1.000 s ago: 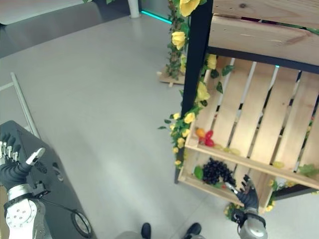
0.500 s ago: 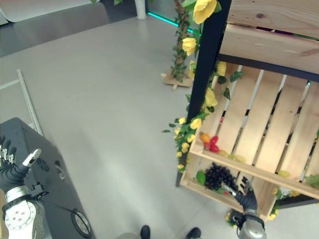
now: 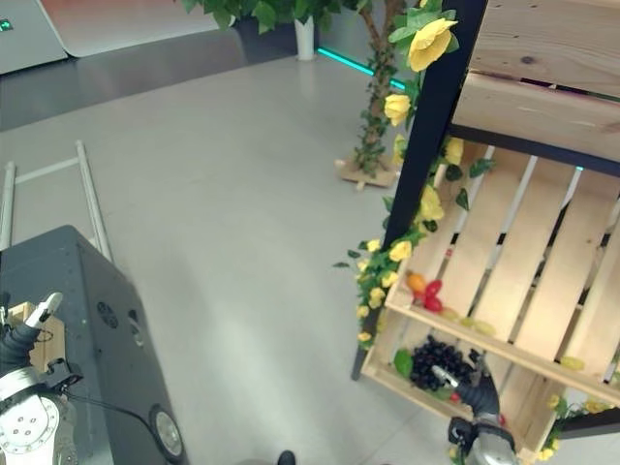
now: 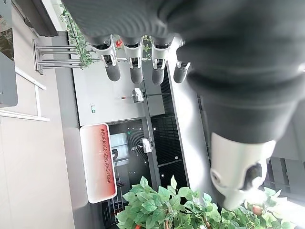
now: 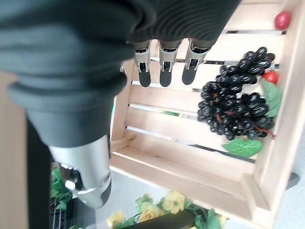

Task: Pick up the fruits from the basket on one side to the basket on the other side

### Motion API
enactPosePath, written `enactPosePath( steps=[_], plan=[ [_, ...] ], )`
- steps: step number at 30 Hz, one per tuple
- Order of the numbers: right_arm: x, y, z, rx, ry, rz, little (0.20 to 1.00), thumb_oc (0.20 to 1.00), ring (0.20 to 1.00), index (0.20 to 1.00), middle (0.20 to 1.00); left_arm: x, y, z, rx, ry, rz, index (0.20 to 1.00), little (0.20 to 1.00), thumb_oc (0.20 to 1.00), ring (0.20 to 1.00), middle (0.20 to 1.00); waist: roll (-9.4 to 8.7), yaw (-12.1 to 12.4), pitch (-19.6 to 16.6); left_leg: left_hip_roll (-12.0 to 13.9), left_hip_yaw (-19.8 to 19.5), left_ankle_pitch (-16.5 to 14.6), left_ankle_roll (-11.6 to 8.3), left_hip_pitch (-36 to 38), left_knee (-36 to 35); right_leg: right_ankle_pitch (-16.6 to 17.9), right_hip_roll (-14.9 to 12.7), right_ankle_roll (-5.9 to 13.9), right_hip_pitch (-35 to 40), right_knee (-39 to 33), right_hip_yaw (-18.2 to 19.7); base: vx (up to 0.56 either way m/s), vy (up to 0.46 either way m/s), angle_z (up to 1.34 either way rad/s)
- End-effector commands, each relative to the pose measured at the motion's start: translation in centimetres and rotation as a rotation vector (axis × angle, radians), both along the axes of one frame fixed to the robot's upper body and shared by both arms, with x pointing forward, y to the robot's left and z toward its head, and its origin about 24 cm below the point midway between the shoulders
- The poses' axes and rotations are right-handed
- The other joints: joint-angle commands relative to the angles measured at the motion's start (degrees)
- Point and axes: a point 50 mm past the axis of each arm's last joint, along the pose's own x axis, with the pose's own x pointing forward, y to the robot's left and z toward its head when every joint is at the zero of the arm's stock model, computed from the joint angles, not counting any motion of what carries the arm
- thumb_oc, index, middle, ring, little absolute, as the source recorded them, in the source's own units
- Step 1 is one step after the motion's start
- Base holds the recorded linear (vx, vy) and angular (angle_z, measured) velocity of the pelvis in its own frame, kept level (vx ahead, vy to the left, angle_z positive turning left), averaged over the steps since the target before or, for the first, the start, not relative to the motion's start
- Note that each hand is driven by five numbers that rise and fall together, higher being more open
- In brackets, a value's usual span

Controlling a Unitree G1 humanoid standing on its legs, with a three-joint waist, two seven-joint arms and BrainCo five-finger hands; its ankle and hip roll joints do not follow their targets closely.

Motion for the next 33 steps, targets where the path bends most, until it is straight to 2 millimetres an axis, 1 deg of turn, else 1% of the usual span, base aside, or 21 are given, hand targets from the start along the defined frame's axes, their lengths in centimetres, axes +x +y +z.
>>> enactPosePath(
  steps=[1,3,5,6,7,10,13,15,17,19,20,21,23,24,26,27,28,29,30,32,33],
  plan=[
    [-0.1,-1.5,-0.4,-0.07,0.077,0.005,1.0,1.0,1.0,1.0,1.0,0.4,0.4,0.8,0.081,0.02,-0.03,1.0,1.0,1.0,1.0,1.0,-1.62,-1.01,0.48,-1.46,1.12,-4.19,-1.67,0.23,1.47,4.33,0.74,6.44,3.71,-5.82,0.2,0.0,0.0,0.0],
    [-1.6,-1.7,-2.1,-0.068,0.192,-0.013,1.0,1.0,1.0,1.0,1.0,0.5,0.5,-0.3,0.061,0.074,-0.034,1.0,1.0,1.0,1.0,1.0,-1.75,-0.99,0.34,-1.4,1.24,-4.04,-1.66,0.3,1.31,4.46,0.79,6.42,3.66,-5.92,0.39,-0.01,0.0,-0.03],
    [-3.9,-1.3,-4.2,-0.026,0.34,-0.013,1.0,1.0,1.0,1.0,1.0,0.7,0.5,-1.1,0.051,0.119,-0.043,1.0,1.0,1.0,1.0,1.0,-1.91,-0.92,0.22,-1.32,1.27,-3.82,-1.7,0.34,1.11,4.59,0.76,6.45,3.68,-6.04,0.37,-0.02,-0.003,-0.09],
    [-3.8,-1.3,-4.2,-0.026,0.339,-0.012,1.0,1.0,1.0,1.0,1.0,0.7,0.5,-1.1,0.052,0.119,-0.043,1.0,1.0,1.0,1.0,1.0,-1.93,-0.93,0.22,-1.33,1.27,-3.8,-1.7,0.35,1.08,4.59,0.76,6.46,3.67,-6.05,0.37,-0.02,-0.002,-0.08],
    [-5.9,-1.0,-5.7,-0.012,0.471,-0.017,1.0,1.0,1.0,1.0,1.0,0.7,0.6,-2.1,0.035,0.167,-0.044,1.0,1.0,1.0,1.0,1.0,-2.09,-0.83,-0.01,-1.38,1.24,-3.63,-1.72,0.52,0.77,4.74,0.75,6.54,3.78,-6.27,0.38,-0.01,0.0,-0.05],
    [-8.5,-1.0,-6.9,0.026,0.609,-0.06,1.0,1.0,1.0,1.0,1.0,1.0,0.5,-2.9,0.023,0.219,-0.059,1.0,1.0,1.0,1.0,1.0,-2.14,-0.56,-0.38,-1.53,1.03,-3.67,-1.67,0.77,0.67,4.7,0.83,6.57,4.15,-6.39,0.19,0.0,0.0,-0.02],
    [-9.5,-0.8,-7.4,0.049,0.667,-0.072,1.0,1.0,1.0,1.0,1.0,1.1,0.7,-3.9,-0.001,0.263,-0.058,1.0,1.0,1.0,1.0,1.0,-2.11,-0.61,-0.73,-1.55,0.77,-3.73,-1.66,1.14,0.5,4.56,0.93,6.49,4.56,-6.52,0.23,0.0,0.0,0.0],
    [-9.7,-0.7,-7.5,0.066,0.68,-0.08,1.0,1.0,1.0,1.0,1.0,1.0,1.0,-4.9,-0.008,0.325,-0.049,1.0,1.0,1.0,1.0,1.0,-2.15,-0.76,-0.87,-1.51,0.71,-3.75,-1.66,1.32,0.47,4.49,1.0,6.46,4.6,-6.5,0.29,0.0,0.0,0.0],
    [-9.6,-0.9,-7.5,0.061,0.689,-0.1,1.0,1.0,1.0,1.0,1.0,0.7,0.8,-6.5,-0.042,0.395,-0.059,1.0,1.0,1.0,1.0,1.0,-2.1,-0.7,-1.14,-1.53,0.66,-3.7,-1.61,1.48,0.28,4.46,1.11,6.44,4.73,-6.56,0.35,0.0,0.0,0.0],
    [-9.4,-0.9,-7.5,0.067,0.69,-0.119,1.0,1.0,1.0,1.0,1.0,0.3,0.4,-8.7,-0.079,0.496,-0.076,1.0,1.0,1.0,1.0,1.0,-2.07,-0.66,-1.21,-1.56,0.65,-3.67,-1.58,1.54,0.22,4.48,1.21,6.45,4.83,-6.69,0.48,0.0,0.0,0.0],
    [-9.4,-0.9,-7.5,0.067,0.69,-0.12,1.0,1.0,1.0,1.0,1.0,0.3,0.4,-8.7,-0.079,0.495,-0.076,1.0,1.0,1.0,1.0,1.0,-2.07,-0.64,-1.19,-1.56,0.65,-3.67,-1.58,1.55,0.22,4.48,1.21,6.45,4.84,-6.69,0.48,0.0,0.0,0.0],
    [-9.2,-0.9,-7.5,0.061,0.699,-0.125,1.0,1.0,1.0,1.0,1.0,-0.4,0.1,-10.8,-0.121,0.592,-0.086,1.0,1.0,1.0,1.0,1.0,-2.0,-0.67,-1.28,-1.54,0.69,-3.62,-1.56,1.6,0.18,4.39,1.29,6.39,4.89,-6.66,0.46,0.0,0.0,0.0],
    [-8.6,-0.5,-7.7,0.059,0.71,-0.103,1.0,1.0,1.0,1.0,1.0,-3.0,-0.7,-15.4,-0.253,0.808,-0.088,1.0,1.0,1.0,1.0,1.0,-1.96,-0.62,-1.47,-1.6,0.72,-3.47,-1.53,1.74,0.1,4.32,1.53,6.31,5.04,-6.68,0.56,0.0,0.0,0.0],
    [-8.6,-0.5,-7.7,0.059,0.709,-0.103,1.0,1.0,1.0,1.0,1.0,-3.0,-0.7,-15.4,-0.255,0.805,-0.09,1.0,1.0,1.0,1.0,1.0,-1.92,-0.6,-1.41,-1.59,0.72,-3.47,-1.53,1.75,0.09,4.32,1.55,6.31,5.04,-6.69,0.56,0.0,0.0,0.0],
    [-8.1,-0.2,-7.7,0.069,0.698,-0.101,1.0,1.0,1.0,1.0,1.0,-5.2,-1.5,-17.9,-0.397,0.887,-0.072,1.0,1.0,1.0,1.0,1.0,-1.98,-0.67,-1.62,-1.54,0.65,-3.42,-1.52,1.81,-0.06,4.31,1.66,6.24,5.0,-6.86,0.7,0.0,0.0,0.0],
    [-7.7,-0.1,-7.7,0.069,0.693,-0.093,1.0,1.0,1.0,1.0,1.0,-7.1,-2.8,-19.9,-0.469,1.001,-0.1,1.0,1.0,1.0,1.0,1.0,-2.04,-0.85,-1.82,-1.47,0.66,-3.38,-1.49,1.86,-0.13,4.22,1.9,6.05,5.02,-7.1,1.0,0.01,-0.017,0.05],
    [-7.6,-0.1,-7.7,0.069,0.692,-0.094,1.0,1.0,1.0,1.0,1.0,-7.1,-2.8,-19.9,-0.469,1.001,-0.101,1.0,1.0,1.0,1.0,1.0,-2.02,-0.83,-1.81,-1.46,0.67,-3.38,-1.49,1.86,-0.13,4.21,1.91,6.04,5.0,-7.1,1.0,0.0,0.0,0.0],
    [-7.9,0.2,-7.8,0.072,0.698,-0.084,1.0,1.0,1.0,1.0,1.0,-8.4,-3.5,-20.9,-0.49,1.083,-0.112,1.0,1.0,1.0,1.0,1.0,-2.06,-1.13,-1.85,-1.44,0.85,-3.34,-1.5,1.86,-0.13,4.19,2.04,5.95,4.95,-7.18,1.33,0.0,0.0,0.0],
    [-7.8,0.3,-7.8,0.074,0.692,-0.077,1.0,1.0,1.0,1.0,1.0,-11.2,-4.9,-22.7,-0.552,1.249,-0.13,1.0,1.0,1.0,1.0,1.0,-2.11,-1.83,-1.85,-1.3,1.24,-3.29,-1.51,1.88,-0.1,4.16,2.26,5.78,4.8,-7.26,1.93,0.0,0.0,0.0],
    [-7.4,0.7,-7.9,0.073,0.687,-0.051,1.0,1.0,1.0,1.0,1.0,-13.4,-6.1,-23.7,-0.59,1.375,-0.169,1.0,1.0,1.0,1.0,1.0,-2.17,-2.18,-2.01,-1.2,1.54,-3.28,-1.5,1.94,-0.22,4.19,2.56,5.66,4.66,-7.54,2.49,0.0,-0.014,-0.09],
    [-7.2,0.8,-7.9,0.07,0.685,-0.04,1.0,1.0,1.0,1.0,1.0,-14.1,-6.4,-24.0,-0.622,1.4,-0.171,1.0,1.0,1.0,1.0,1.0,-2.19,-2.22,-2.15,-1.15,1.63,-3.3,-1.52,1.96,-0.31,4.19,2.7,5.62,4.64,-7.71,2.69,0.01,-0.008,-0.12]
  ],
)
